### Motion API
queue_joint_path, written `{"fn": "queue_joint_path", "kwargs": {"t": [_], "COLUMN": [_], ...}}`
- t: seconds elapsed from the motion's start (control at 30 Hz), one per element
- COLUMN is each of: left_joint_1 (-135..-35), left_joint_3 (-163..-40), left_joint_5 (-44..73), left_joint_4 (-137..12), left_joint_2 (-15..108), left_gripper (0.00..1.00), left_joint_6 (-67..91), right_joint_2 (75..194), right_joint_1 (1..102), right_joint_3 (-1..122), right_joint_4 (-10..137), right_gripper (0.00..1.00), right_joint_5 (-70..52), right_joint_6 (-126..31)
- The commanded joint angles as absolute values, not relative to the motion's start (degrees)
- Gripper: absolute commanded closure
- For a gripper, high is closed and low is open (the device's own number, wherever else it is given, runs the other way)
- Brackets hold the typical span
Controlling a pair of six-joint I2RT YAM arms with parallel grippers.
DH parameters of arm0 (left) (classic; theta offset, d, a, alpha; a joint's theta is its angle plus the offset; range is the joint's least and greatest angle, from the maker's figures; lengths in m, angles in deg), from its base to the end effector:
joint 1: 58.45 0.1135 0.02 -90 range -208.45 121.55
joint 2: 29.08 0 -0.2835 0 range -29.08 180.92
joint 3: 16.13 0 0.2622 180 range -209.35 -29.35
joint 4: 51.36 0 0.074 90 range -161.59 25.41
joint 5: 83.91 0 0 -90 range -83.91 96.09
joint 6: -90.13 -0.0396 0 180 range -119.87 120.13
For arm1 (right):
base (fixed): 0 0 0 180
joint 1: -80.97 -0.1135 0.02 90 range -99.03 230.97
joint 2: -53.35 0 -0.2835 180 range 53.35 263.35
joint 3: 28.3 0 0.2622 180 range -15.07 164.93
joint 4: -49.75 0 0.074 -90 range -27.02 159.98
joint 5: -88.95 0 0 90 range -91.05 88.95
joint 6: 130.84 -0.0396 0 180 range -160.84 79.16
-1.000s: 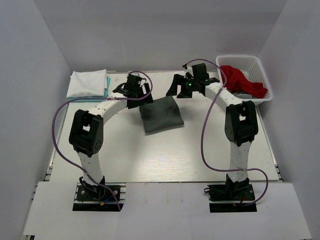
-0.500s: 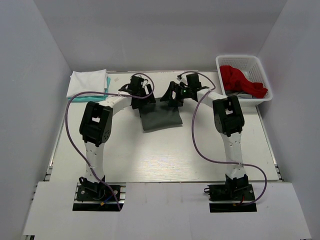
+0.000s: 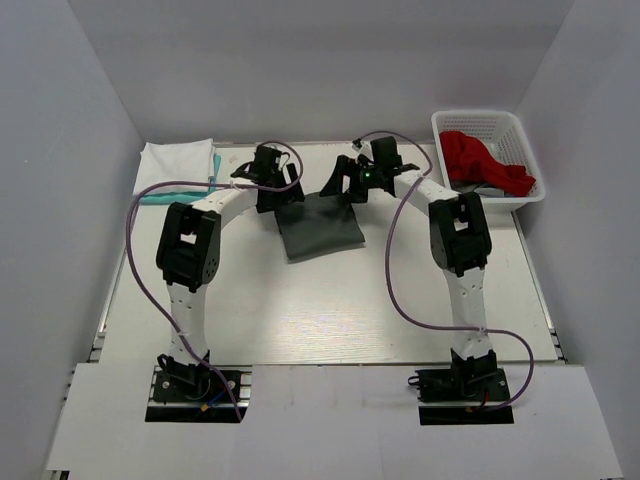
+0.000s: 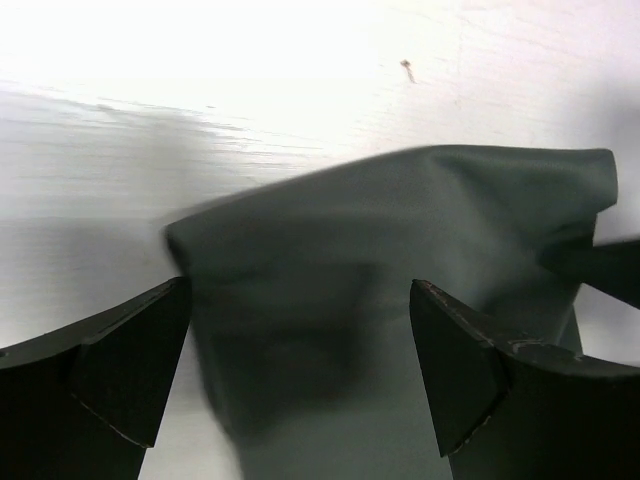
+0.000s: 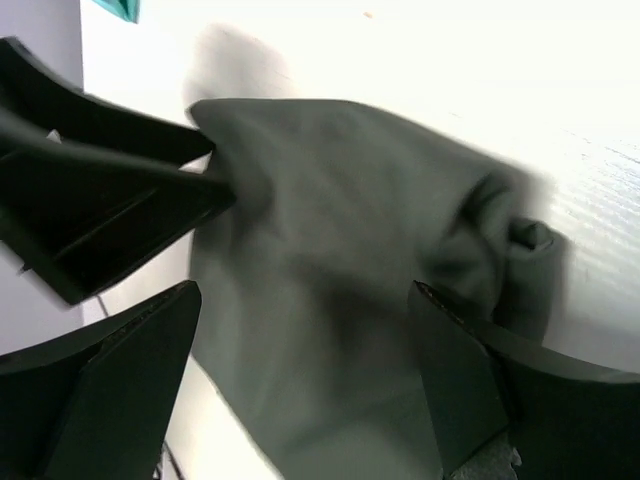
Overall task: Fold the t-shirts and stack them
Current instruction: Smooth out wrinkles on the folded tshirt
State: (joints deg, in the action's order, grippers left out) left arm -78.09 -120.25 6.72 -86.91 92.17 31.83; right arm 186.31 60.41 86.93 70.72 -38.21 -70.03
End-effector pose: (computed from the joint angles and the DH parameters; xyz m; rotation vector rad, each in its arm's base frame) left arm 0.4581 -0.1639 0.1883 -0.2614 2.5189 -0.3830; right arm 0.5022 0.2139 0.1751 -0.1993 2.3464 1.1785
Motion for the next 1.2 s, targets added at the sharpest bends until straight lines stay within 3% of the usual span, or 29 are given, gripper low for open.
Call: {"fn": "queue_joint_path", "kwargs": {"t": [0.0, 0.2, 0.3, 0.4, 0.57, 0.8, 1.03, 1.17], "left_joint_1": [-77.35, -78.67, -79.19, -79.19, -79.19, -77.88, -77.88, -78.58], "left_joint_3": [-122.87, -116.73, -108.74, -102.67, -106.16, -109.60, -107.66, -113.96], "left_joint_5": [1.36, 4.24, 15.56, 21.81, 30.16, 30.70, 26.75, 25.34], "left_joint_4": [-90.42, -93.08, -86.14, -79.28, -77.59, -80.14, -81.64, -83.39], "left_joint_2": [83.53, 73.41, 69.36, 69.70, 78.74, 89.03, 86.24, 83.86], "left_gripper": [0.00, 0.00, 0.00, 0.00, 0.00, 0.00, 0.00, 0.00], "left_joint_6": [29.66, 29.66, 31.06, 32.46, 33.00, 32.47, 30.11, 26.69], "right_joint_2": [175.26, 163.58, 161.28, 161.53, 168.29, 176.83, 176.39, 170.88], "right_joint_1": [59.61, 57.42, 55.75, 53.91, 54.16, 55.13, 54.87, 54.17], "right_joint_3": [88.74, 73.19, 64.67, 60.97, 58.51, 54.37, 51.64, 55.66], "right_joint_4": [72.64, 66.16, 59.73, 54.64, 43.18, 38.00, 41.18, 45.90], "right_gripper": [0.10, 0.10, 0.10, 0.10, 0.10, 0.10, 0.10, 0.10], "right_joint_5": [-34.71, -37.24, -40.77, -41.56, -47.35, -47.91, -43.06, -43.85], "right_joint_6": [-64.57, -69.13, -72.65, -74.93, -78.53, -82.94, -78.37, -71.20]}}
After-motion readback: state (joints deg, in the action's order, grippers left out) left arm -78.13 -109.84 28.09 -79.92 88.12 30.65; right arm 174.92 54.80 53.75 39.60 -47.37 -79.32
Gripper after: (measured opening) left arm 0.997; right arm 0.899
